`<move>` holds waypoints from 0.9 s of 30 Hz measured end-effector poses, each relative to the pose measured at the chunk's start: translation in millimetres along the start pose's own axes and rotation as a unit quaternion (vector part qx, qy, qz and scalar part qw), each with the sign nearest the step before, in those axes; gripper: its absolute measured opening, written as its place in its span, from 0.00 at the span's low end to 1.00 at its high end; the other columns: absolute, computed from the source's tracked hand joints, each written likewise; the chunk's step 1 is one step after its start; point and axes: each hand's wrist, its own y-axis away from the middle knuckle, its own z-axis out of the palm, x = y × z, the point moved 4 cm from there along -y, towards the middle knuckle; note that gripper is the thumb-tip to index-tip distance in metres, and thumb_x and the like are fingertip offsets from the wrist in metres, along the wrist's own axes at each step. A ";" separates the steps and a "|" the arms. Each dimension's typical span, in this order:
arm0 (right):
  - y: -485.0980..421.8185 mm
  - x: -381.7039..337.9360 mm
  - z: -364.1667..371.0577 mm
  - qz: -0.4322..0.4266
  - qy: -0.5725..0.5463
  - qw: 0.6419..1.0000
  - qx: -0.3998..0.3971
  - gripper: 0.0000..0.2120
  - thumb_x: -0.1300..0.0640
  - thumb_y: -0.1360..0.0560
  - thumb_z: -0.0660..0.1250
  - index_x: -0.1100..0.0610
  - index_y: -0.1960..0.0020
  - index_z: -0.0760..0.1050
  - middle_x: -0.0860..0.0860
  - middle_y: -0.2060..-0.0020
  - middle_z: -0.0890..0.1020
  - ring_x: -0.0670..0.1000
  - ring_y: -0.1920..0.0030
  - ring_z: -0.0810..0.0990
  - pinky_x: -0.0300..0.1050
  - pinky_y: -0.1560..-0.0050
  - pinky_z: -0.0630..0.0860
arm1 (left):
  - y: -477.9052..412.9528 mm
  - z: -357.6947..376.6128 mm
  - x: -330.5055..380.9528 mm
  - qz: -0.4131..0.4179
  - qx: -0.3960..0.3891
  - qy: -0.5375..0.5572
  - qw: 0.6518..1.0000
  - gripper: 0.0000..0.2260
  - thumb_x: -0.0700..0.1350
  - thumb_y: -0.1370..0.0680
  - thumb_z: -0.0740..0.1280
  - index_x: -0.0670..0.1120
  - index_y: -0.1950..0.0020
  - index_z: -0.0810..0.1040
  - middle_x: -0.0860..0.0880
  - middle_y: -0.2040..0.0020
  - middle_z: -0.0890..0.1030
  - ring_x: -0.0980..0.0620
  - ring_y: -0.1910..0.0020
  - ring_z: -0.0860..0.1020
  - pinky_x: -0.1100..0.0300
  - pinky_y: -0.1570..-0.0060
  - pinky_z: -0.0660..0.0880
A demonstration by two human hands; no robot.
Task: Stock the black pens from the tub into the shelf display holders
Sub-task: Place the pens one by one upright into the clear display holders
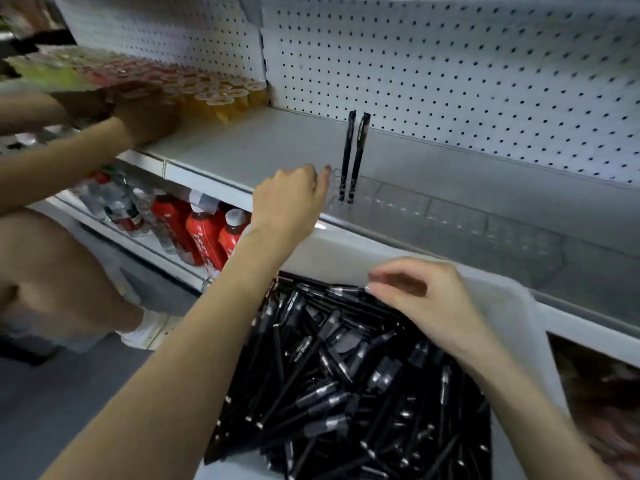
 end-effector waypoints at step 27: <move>4.6 22.2 25.5 0.003 0.269 0.960 -0.078 0.06 0.51 0.30 0.73 0.53 0.57 0.82 0.46 0.60 0.79 0.49 0.53 0.76 0.42 0.52 0.69 | 38.3 -0.3 -15.2 0.048 -0.100 -0.069 0.991 0.28 0.64 0.21 0.43 0.44 0.69 0.65 0.43 0.63 0.72 0.40 0.59 0.74 0.51 0.59 0.68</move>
